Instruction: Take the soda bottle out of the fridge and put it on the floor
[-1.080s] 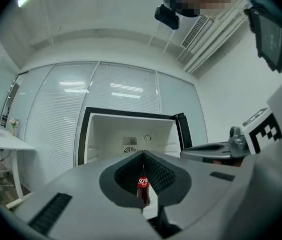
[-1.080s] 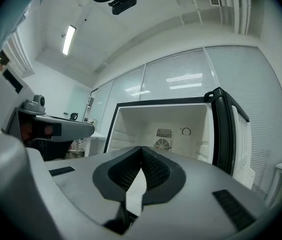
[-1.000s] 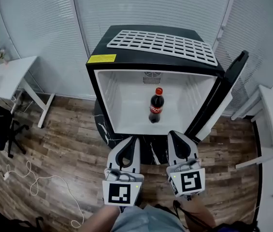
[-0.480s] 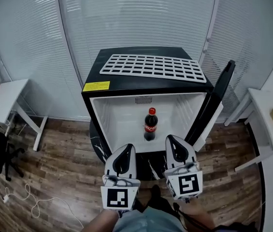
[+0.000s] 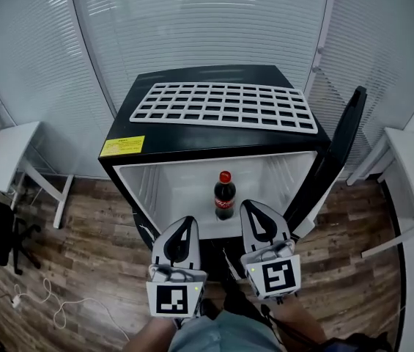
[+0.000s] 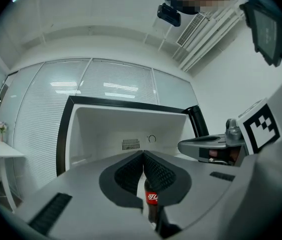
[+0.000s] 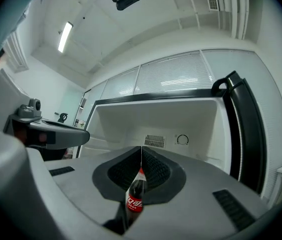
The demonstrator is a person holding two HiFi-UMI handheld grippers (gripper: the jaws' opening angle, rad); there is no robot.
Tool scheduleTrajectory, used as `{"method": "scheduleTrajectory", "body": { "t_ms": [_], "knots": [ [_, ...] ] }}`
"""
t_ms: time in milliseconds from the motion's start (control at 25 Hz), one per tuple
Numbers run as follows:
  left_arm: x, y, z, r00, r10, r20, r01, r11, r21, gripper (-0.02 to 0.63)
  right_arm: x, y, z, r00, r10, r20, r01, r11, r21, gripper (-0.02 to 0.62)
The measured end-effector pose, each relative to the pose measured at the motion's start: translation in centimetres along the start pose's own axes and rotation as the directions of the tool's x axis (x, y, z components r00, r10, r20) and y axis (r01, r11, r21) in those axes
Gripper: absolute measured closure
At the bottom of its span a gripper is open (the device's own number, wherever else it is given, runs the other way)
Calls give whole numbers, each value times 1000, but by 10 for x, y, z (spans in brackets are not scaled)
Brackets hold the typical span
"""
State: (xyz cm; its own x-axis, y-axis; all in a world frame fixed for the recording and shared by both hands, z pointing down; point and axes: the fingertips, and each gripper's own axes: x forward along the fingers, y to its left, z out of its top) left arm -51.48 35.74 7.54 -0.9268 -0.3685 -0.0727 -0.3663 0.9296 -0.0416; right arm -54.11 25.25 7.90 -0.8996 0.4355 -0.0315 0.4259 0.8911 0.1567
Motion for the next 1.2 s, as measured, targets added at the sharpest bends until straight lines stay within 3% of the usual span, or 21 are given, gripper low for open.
{"method": "scheduleTrajectory", "body": {
  "t_ms": [120, 240, 280, 760, 1000, 1200],
  "knots": [
    [14, 7, -9, 1000, 18, -19, -18, 1000, -6, 589, 20, -5, 0, 999, 23, 38, -22, 1000, -7, 547],
    [28, 15, -18, 998, 39, -41, -39, 999, -11, 589, 42, -4, -10, 997, 70, 12, -70, 998, -3, 412],
    [32, 17, -22, 998, 46, -48, -47, 999, -10, 589, 49, -4, -14, 997, 81, 2, -81, 997, 0, 396],
    [67, 41, -51, 986, 136, -99, -139, 990, -31, 589, 111, -13, -52, 983, 168, -77, -167, 986, 21, 377],
    [114, 39, -60, 976, 169, -138, -174, 984, -27, 589, 150, -47, -68, 970, 217, -109, -215, 976, 32, 379],
    [104, 49, -76, 970, 193, -147, -202, 978, -47, 589, 149, -22, -92, 959, 250, -132, -249, 968, 30, 383]
  ]
}}
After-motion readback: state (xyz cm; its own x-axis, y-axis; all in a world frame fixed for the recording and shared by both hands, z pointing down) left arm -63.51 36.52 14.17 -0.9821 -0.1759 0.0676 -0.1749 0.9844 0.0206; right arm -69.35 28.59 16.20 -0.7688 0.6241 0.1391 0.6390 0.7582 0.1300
